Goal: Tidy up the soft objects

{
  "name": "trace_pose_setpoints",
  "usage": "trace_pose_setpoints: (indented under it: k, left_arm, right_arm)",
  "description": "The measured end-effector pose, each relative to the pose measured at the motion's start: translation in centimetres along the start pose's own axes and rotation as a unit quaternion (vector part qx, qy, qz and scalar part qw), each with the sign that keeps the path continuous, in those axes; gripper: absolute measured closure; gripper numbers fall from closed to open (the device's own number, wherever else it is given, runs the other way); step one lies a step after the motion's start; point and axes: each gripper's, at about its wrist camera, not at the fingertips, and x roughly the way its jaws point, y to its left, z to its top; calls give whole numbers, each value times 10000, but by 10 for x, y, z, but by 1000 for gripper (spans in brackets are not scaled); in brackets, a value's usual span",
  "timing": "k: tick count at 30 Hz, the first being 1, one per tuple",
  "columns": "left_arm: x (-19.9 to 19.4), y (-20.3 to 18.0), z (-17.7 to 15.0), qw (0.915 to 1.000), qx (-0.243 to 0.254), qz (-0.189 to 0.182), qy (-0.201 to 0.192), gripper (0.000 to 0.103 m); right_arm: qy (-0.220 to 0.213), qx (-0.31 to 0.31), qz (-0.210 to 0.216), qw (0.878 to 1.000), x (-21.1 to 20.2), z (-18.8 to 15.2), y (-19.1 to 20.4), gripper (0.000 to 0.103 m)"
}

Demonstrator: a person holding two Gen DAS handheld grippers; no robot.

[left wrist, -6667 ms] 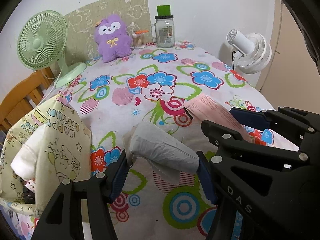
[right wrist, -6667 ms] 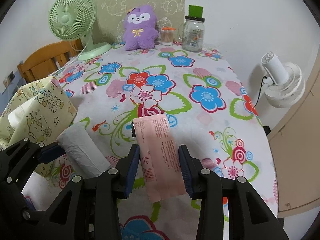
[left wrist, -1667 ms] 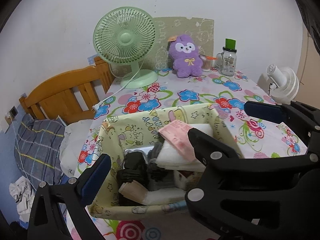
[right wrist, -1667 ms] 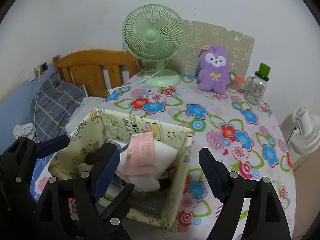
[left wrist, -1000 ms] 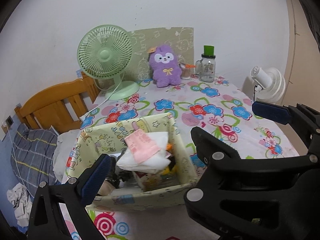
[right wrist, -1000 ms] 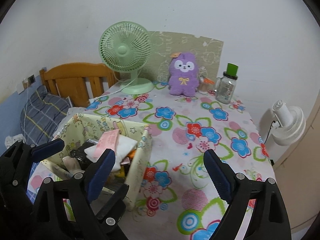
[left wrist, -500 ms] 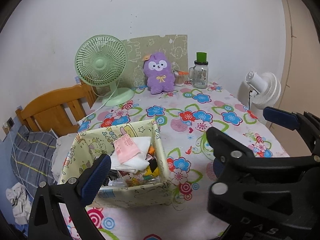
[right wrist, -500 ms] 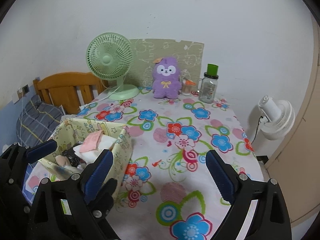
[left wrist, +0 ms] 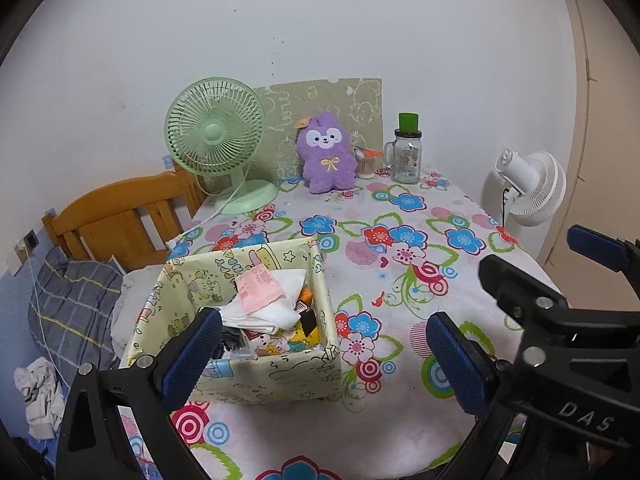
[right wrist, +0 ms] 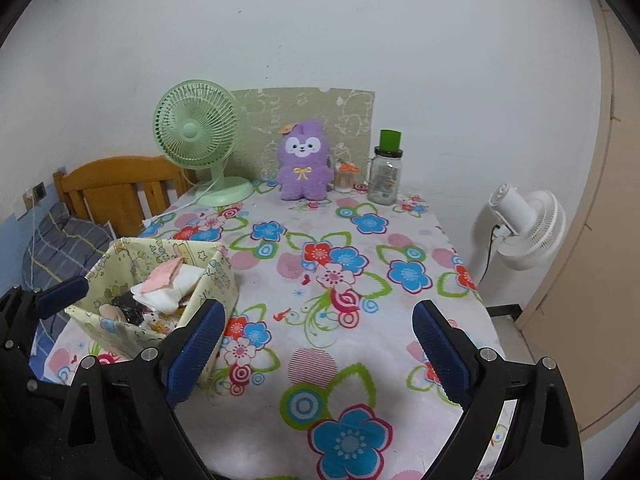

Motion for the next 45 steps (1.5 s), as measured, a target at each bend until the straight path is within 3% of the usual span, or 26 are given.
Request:
trace_pose_setpoints:
  k: [18,45]
  left_arm:
    - [-10,7,-4,9996,-225,19,-155,0]
    - [-5,1,3,9989,-362,-85,-290,0]
  right_arm:
    - [-310,272,-385,9984,-20,-12,-25,2]
    - [-407,551,-499,9964,-14,-15,-46,1]
